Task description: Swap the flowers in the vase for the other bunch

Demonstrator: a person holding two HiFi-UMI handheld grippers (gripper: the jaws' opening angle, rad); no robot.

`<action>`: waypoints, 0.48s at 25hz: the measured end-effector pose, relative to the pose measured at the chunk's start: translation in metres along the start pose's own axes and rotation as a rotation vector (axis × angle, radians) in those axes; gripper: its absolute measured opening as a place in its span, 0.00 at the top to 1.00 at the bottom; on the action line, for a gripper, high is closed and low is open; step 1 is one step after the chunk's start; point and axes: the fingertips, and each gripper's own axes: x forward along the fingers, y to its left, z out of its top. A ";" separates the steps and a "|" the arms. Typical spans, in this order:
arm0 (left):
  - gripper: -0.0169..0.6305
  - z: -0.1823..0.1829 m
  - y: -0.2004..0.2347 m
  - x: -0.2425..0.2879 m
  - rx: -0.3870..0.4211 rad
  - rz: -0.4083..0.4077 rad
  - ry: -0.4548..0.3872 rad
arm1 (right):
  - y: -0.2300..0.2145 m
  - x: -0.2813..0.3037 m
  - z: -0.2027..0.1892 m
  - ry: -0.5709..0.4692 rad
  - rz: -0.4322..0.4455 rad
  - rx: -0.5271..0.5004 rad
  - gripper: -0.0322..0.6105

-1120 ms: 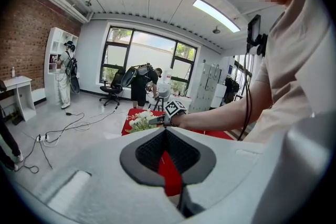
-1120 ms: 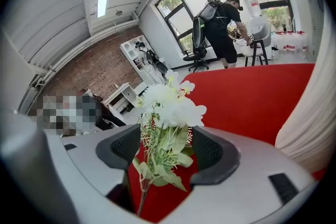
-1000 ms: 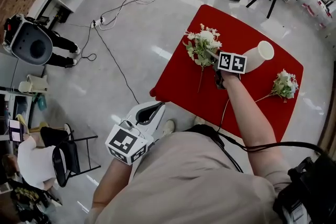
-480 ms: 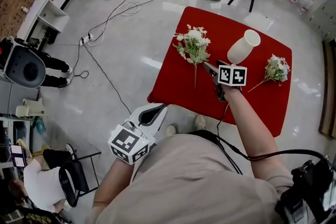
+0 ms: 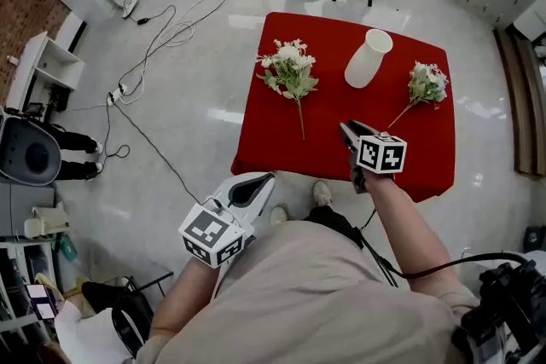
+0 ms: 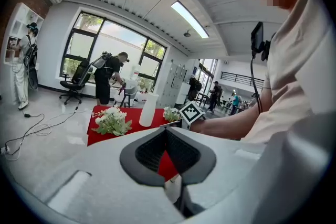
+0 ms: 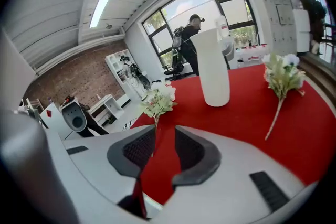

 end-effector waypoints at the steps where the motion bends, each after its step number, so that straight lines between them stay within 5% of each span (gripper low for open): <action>1: 0.96 -0.002 -0.002 0.000 0.003 -0.016 0.003 | -0.004 -0.010 -0.005 -0.010 -0.024 0.016 0.78; 12: 0.96 -0.014 -0.023 0.001 0.047 -0.160 0.036 | -0.012 -0.093 -0.047 -0.047 -0.187 0.000 0.92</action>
